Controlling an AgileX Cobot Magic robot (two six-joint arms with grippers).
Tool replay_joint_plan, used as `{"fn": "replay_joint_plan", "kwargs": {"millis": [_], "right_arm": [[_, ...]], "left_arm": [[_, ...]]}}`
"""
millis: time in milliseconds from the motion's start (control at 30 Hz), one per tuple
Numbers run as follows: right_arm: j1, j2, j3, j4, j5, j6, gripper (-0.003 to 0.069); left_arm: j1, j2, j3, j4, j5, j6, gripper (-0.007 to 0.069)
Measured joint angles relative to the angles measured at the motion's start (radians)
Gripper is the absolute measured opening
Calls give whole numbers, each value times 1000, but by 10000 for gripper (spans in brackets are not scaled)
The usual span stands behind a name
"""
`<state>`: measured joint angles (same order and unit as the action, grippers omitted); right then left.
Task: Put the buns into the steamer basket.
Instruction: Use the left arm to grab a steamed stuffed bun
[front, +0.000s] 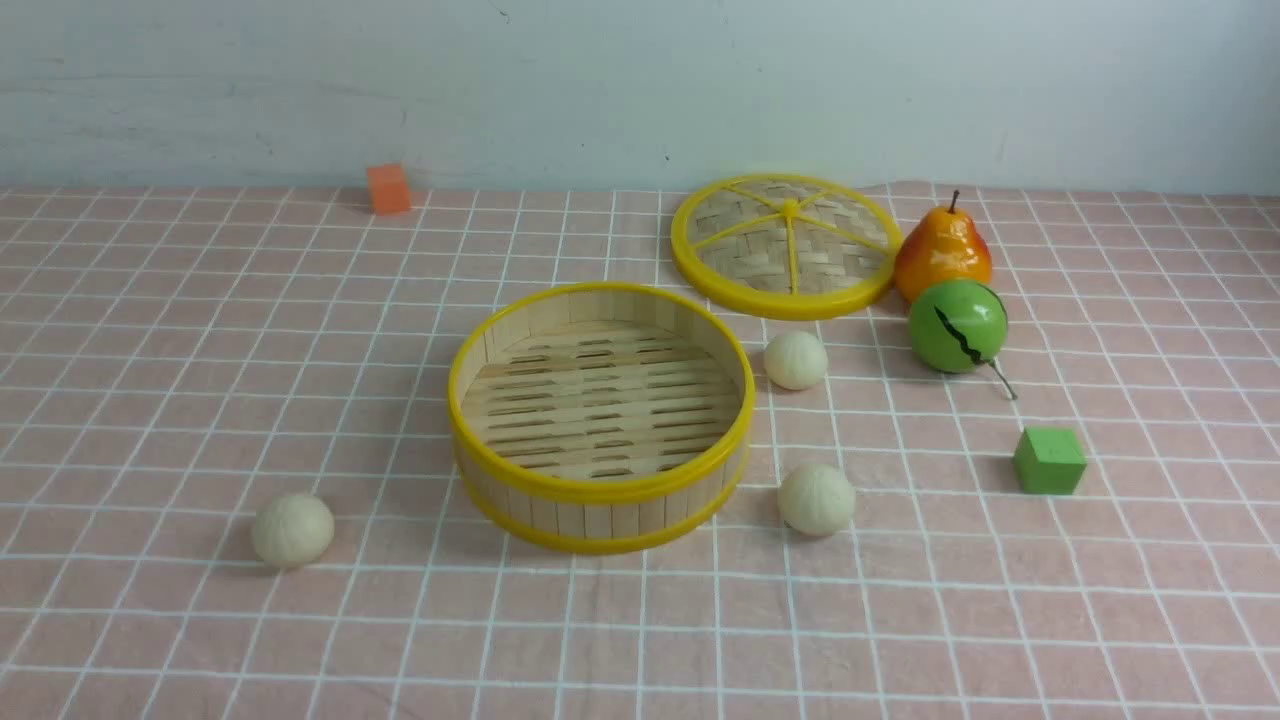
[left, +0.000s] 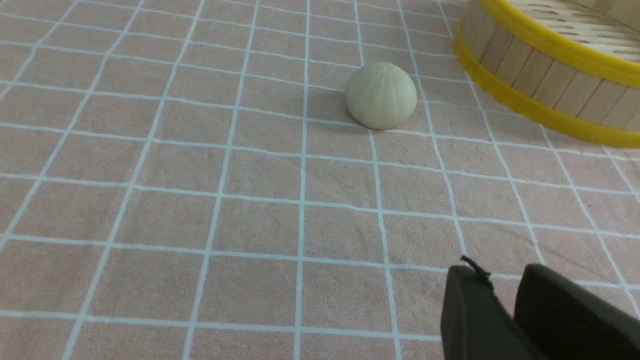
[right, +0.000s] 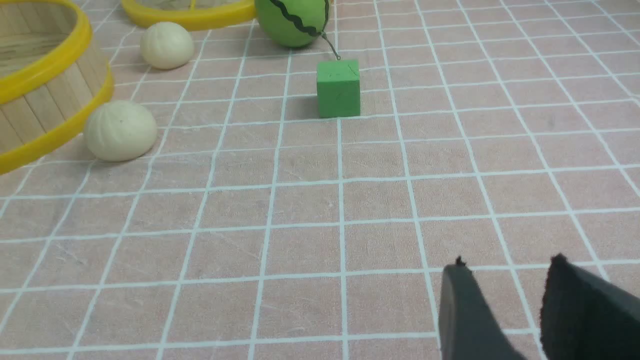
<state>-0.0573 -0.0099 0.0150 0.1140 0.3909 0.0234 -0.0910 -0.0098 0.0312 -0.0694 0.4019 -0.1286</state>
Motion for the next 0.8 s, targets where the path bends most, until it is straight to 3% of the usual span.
{"fn": "replay_joint_plan", "kwargs": {"millis": [800], "right_arm": [[0, 0, 0, 0, 0, 0, 239]], "left_arm": [[0, 0, 0, 3, -21, 0, 147]]}}
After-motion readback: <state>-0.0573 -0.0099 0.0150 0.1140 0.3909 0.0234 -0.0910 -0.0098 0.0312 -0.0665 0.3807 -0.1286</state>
